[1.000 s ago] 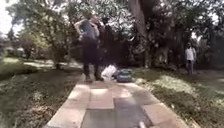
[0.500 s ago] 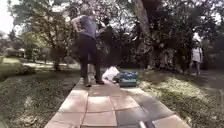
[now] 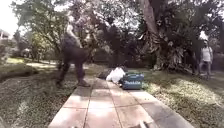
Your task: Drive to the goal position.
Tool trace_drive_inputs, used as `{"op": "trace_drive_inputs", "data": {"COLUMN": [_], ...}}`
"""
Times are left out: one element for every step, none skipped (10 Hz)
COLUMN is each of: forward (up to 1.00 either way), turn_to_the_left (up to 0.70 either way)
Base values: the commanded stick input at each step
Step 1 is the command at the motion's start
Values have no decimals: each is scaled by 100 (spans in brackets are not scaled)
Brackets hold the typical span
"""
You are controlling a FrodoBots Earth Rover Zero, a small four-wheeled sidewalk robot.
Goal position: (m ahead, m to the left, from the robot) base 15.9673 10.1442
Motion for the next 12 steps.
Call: {"op": "trace_drive_inputs", "data": {"forward": [42,70,70,70,70,70,70,70,70,70,70,70], "turn_to_the_left": [0,0,0,0,0,0,0,0,0,0,0,0]}}
